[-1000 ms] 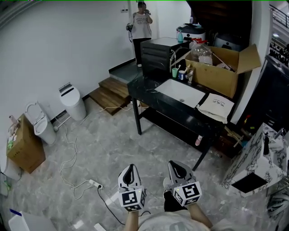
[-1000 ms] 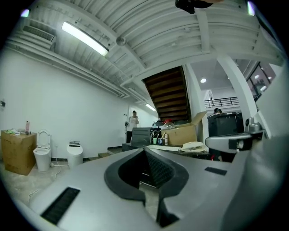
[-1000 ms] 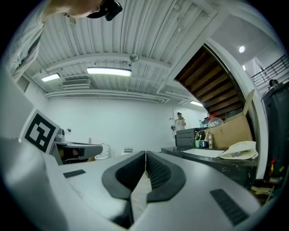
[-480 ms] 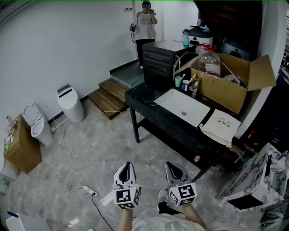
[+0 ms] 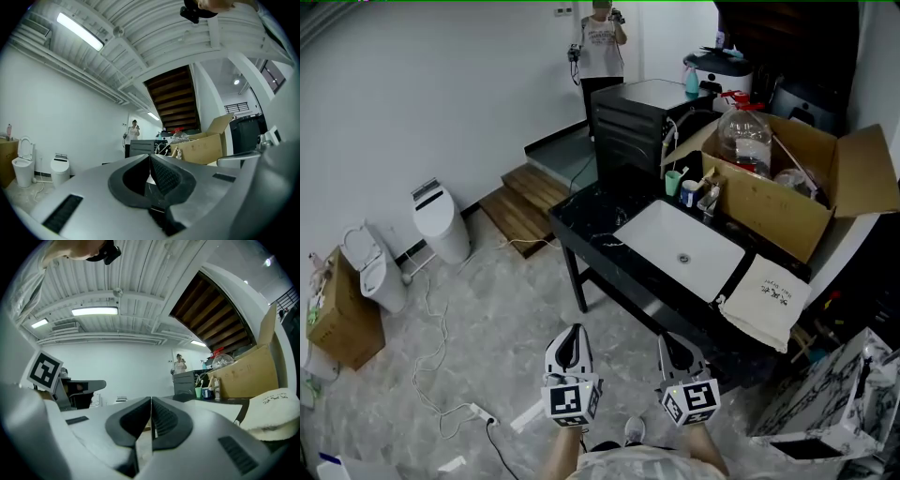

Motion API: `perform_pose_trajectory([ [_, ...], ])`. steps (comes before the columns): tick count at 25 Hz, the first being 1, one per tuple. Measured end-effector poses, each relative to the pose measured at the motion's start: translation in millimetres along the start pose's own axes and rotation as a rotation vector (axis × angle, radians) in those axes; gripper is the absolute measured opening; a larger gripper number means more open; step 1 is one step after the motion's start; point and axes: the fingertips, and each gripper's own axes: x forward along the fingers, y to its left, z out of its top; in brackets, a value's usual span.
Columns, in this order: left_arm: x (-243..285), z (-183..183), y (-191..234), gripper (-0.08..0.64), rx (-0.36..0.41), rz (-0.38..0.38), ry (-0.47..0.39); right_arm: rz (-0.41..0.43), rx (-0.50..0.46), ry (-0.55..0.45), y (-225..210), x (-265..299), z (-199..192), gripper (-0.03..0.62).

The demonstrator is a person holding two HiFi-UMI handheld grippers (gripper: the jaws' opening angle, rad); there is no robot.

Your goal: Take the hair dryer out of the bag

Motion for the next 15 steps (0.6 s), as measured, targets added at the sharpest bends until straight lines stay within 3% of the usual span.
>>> perform_pose_trajectory([
  [9, 52.1, -15.9, 10.5, 0.028, -0.022, -0.01, 0.055, -0.019, -0.036, -0.016, -20.4, 66.2, 18.6, 0.032],
  [15, 75.5, 5.3, 32.6, 0.028, 0.024, -0.004, -0.006, -0.052, -0.037, 0.019, -23.1, 98.7, 17.8, 0.032],
])
